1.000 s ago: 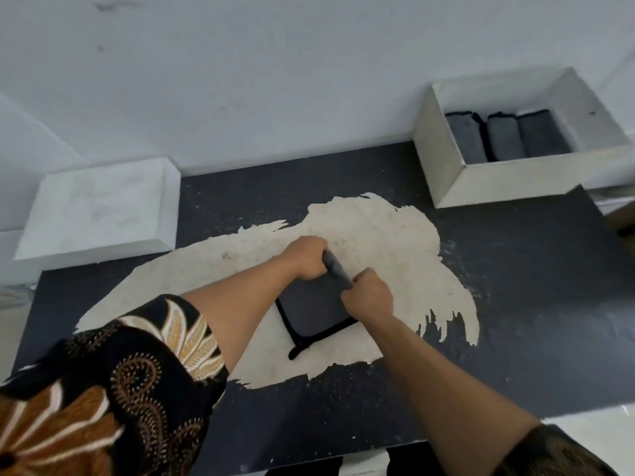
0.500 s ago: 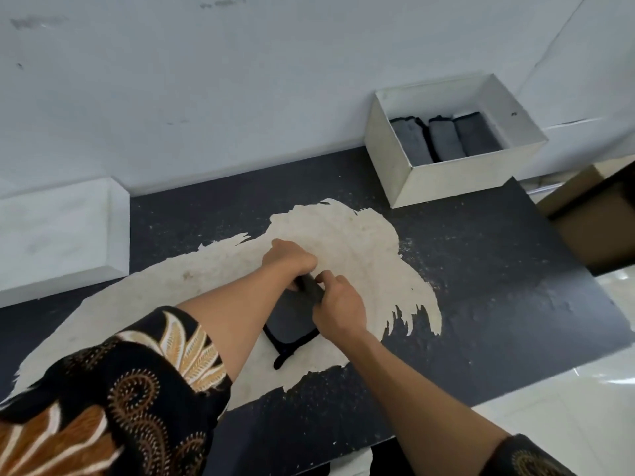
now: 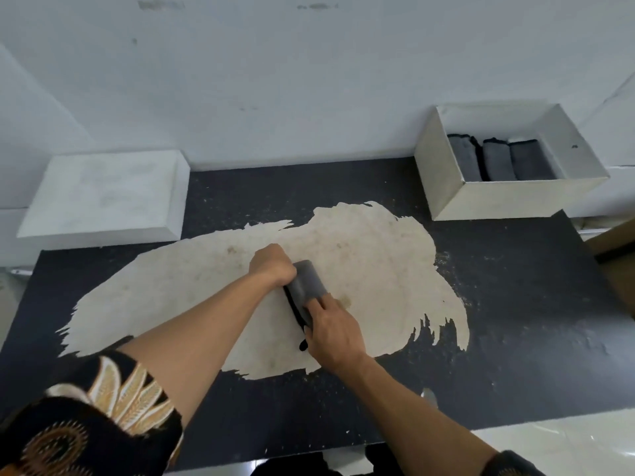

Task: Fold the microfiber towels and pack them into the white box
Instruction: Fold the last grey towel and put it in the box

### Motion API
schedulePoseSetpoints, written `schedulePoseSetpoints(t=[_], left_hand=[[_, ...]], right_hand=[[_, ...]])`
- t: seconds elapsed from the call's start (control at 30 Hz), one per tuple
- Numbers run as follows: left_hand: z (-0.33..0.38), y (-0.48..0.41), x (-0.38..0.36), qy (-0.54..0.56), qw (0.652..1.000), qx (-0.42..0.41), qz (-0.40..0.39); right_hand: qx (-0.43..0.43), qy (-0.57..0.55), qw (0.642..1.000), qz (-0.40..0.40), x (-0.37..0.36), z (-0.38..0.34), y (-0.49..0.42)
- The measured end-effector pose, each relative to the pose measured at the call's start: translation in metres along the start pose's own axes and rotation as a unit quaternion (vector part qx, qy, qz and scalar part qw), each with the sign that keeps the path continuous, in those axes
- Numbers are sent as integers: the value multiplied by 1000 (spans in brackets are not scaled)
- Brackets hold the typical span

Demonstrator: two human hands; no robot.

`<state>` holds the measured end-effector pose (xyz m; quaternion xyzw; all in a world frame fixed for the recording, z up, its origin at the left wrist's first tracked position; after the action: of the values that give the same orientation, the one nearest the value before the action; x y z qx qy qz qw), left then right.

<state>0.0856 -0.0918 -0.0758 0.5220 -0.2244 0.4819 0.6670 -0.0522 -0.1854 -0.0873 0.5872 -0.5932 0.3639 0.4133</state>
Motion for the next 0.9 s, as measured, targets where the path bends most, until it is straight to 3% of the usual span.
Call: schedulePoseSetpoints(t=[0.1,0.3,0.4,0.47,0.57,0.67,0.8,0.9], left_hand=[[-12,-1,-8,8,1000,-17,22],[-22,-2,-14,16,996,-41,77],[-33,2,-15,-2,992,33,120],[-39,12,-22,3,989,101,109],[-33,25,-44,-66,992,94,43],[-29,35,-53,-75,992,98,31],[-24,39,-60,-18,995,94,-10],[-24,40,-63,89,992,85,-13]], right_hand=[[16,36,999,-35,-11,-1,2],[80,56,995,-24,-9,-7,4],[78,46,996,15,1,-6,-1],[48,52,996,48,9,-2,-7],[22,70,997,-6,3,4,-10],[-16,37,999,-26,0,6,-13],[-152,-77,984,-52,-7,22,-17],[-261,-246,933,-40,-7,33,-20]])
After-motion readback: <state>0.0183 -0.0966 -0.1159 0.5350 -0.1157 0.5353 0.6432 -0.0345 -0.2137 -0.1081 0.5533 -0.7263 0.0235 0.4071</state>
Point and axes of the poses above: each hand's wrist, its own y-axis away from the middle knuckle, its own x-axis out of the back of the hand, z = x × y, the point moved 6 cm from there along -y, towards the middle knuckle, and after that the axes turned 7 degrees about z, right-handed, at the moved point
